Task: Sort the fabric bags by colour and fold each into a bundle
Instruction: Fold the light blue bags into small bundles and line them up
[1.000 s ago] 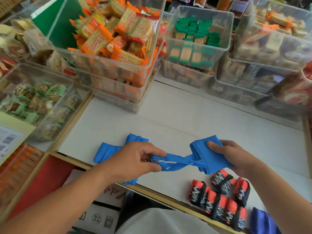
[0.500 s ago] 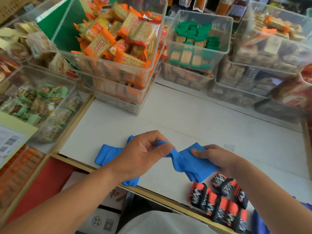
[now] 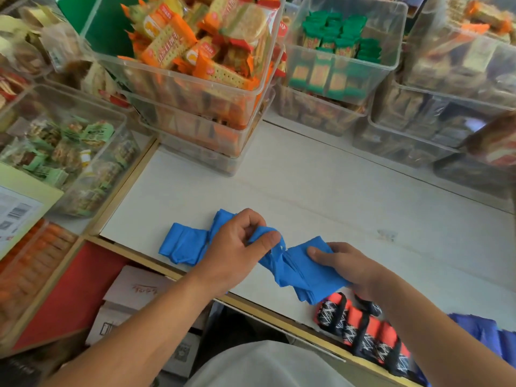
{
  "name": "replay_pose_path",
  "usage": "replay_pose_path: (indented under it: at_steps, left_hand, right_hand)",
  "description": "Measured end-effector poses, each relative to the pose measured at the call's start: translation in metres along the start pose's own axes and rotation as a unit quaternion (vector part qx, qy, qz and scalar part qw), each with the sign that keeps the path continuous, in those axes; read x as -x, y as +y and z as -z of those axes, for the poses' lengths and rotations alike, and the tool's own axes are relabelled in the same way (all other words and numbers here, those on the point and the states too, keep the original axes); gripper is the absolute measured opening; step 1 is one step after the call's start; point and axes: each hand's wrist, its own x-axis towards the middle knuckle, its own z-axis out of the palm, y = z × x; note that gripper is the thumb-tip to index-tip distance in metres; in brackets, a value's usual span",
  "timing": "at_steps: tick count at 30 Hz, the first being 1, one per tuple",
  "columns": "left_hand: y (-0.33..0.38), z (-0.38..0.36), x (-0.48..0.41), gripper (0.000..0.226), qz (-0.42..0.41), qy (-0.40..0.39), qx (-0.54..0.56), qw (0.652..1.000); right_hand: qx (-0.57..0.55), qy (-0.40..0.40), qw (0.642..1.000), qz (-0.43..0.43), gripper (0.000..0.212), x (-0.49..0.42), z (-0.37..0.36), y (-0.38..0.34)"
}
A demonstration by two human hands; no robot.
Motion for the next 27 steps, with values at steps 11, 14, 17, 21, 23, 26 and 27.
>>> replay_pose_path:
  at_steps: [11,14,17,21,23,26,27]
  left_hand:
    - [-0.147,0.037,-0.008,0.027,0.140,-0.046,-0.287,0.947]
    - [-0.158,0.030,-0.014,0.030,0.096,-0.015,-0.327,0.940]
    - [-0.166,0.027,-0.018,0.035,0.083,0.004,-0.336,0.938]
    - [-0.175,0.025,-0.022,0.040,0.094,0.031,-0.334,0.937]
    - [-0.176,0.021,-0.024,0.034,0.092,0.037,-0.342,0.934]
    - [-0.176,0.013,-0.028,0.032,0.090,0.040,-0.351,0.931]
    - [-0.175,0.010,-0.029,0.032,0.091,0.037,-0.347,0.933]
  right_hand:
    - [0.285,0.222,0.926,0.111,0.029,-0.107,-0.045,0.075]
    - [0.467,0.301,0.824,0.109,0.048,-0.112,-0.043,0.088]
    - [0.522,0.269,0.801,0.114,0.040,-0.109,-0.055,0.081]
    - [0.453,0.197,0.855,0.160,0.031,-0.109,-0.084,0.091]
    - [0.325,0.207,0.906,0.177,0.036,-0.107,-0.092,0.104]
    - [0.240,0.140,0.949,0.150,0.050,-0.101,-0.090,0.107]
    - [0.243,0.132,0.948,0.156,0.056,-0.100,-0.087,0.106]
